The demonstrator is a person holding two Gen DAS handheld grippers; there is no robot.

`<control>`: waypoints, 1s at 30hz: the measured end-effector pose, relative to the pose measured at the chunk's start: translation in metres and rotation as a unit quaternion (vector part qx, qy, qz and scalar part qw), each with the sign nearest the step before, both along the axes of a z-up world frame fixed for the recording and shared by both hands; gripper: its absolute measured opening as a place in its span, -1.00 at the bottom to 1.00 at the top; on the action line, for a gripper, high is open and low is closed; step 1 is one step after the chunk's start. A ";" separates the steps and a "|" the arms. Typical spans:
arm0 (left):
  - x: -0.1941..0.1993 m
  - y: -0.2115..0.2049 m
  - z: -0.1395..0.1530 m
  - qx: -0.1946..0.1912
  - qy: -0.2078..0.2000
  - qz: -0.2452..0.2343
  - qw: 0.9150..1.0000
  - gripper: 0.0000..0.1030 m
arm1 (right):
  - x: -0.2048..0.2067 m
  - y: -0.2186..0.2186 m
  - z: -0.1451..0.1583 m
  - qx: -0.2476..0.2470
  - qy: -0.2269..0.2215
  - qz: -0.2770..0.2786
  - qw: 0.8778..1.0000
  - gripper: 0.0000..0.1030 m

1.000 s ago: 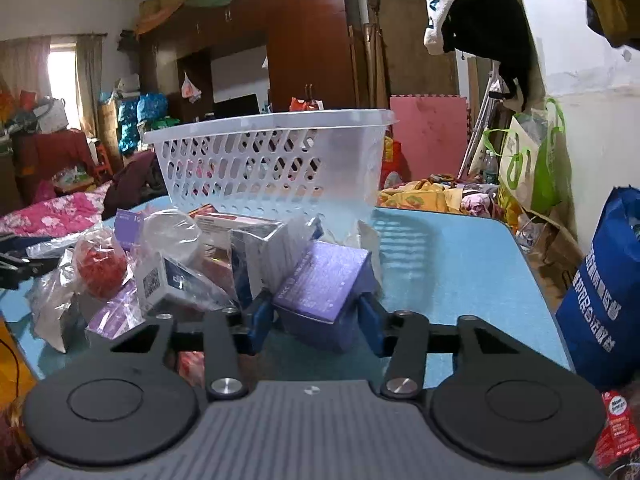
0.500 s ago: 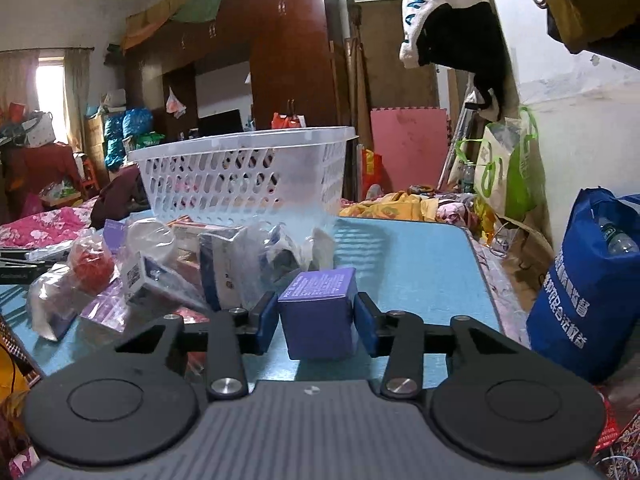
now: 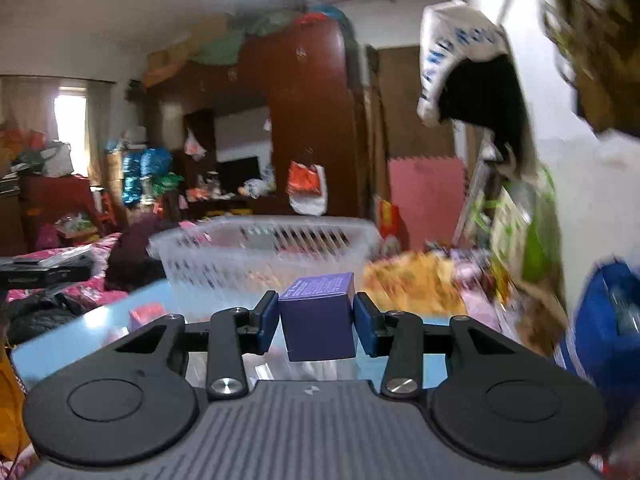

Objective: Organize objects
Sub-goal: 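Carry the purple box and wrapped pack into the white basket and release both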

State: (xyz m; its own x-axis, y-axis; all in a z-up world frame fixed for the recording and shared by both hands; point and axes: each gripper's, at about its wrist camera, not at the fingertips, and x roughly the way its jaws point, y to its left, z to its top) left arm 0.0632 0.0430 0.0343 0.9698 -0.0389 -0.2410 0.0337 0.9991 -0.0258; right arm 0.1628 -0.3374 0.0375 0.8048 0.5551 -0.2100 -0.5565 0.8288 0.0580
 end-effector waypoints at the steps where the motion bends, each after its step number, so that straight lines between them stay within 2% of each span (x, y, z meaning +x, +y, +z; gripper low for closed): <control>1: 0.010 -0.003 0.011 -0.002 -0.002 -0.007 1.000 -0.29 | 0.005 0.009 0.010 -0.005 -0.008 0.006 1.000 -0.14; 3: 0.034 -0.009 0.029 -0.008 -0.002 -0.012 1.000 -0.29 | 0.020 0.031 0.026 -0.017 -0.020 0.012 1.000 -0.14; 6: 0.082 -0.017 0.046 -0.020 0.026 -0.024 0.999 -0.29 | 0.047 0.059 0.040 -0.031 -0.016 0.025 0.999 -0.14; 9: 0.134 -0.026 0.048 -0.031 0.064 -0.025 0.997 -0.29 | 0.077 0.083 0.044 -0.049 -0.009 0.019 0.999 -0.14; 12: 0.165 -0.030 0.040 -0.039 0.092 -0.022 0.995 -0.25 | 0.101 0.095 0.037 -0.054 0.011 0.027 0.998 -0.13; 14: 0.173 -0.028 0.035 -0.049 0.092 -0.012 0.995 0.07 | 0.109 0.103 0.029 -0.066 0.018 0.025 0.997 -0.06; 15: 0.175 -0.026 0.033 -0.052 0.095 -0.012 0.994 0.46 | 0.112 0.106 0.027 -0.068 0.018 0.023 0.997 0.03; 16: 0.173 -0.024 0.032 -0.058 0.096 -0.012 0.994 0.56 | 0.109 0.106 0.027 -0.067 0.015 0.022 0.997 0.33; 17: 0.168 -0.023 0.031 -0.063 0.093 -0.011 0.994 0.56 | 0.103 0.106 0.028 -0.066 0.010 0.022 0.998 0.65; 18: 0.161 -0.022 0.032 -0.063 0.092 -0.015 0.994 0.56 | 0.096 0.102 0.029 -0.063 0.003 0.025 0.998 0.73; 21: 0.131 -0.024 0.038 -0.049 0.071 -0.029 0.996 0.56 | 0.075 0.085 0.034 -0.059 -0.001 0.032 0.998 0.77; 25: 0.084 -0.028 0.040 -0.024 0.053 -0.056 0.997 0.57 | 0.050 0.068 0.034 -0.074 -0.011 0.034 0.997 0.99; 27: 0.057 -0.029 0.034 -0.008 0.039 -0.060 0.997 0.61 | 0.032 0.057 0.027 -0.086 -0.024 0.024 0.996 1.00; 30: 0.016 -0.027 0.013 0.005 0.021 -0.057 0.998 0.69 | 0.007 0.035 0.011 -0.068 -0.023 0.027 0.997 1.00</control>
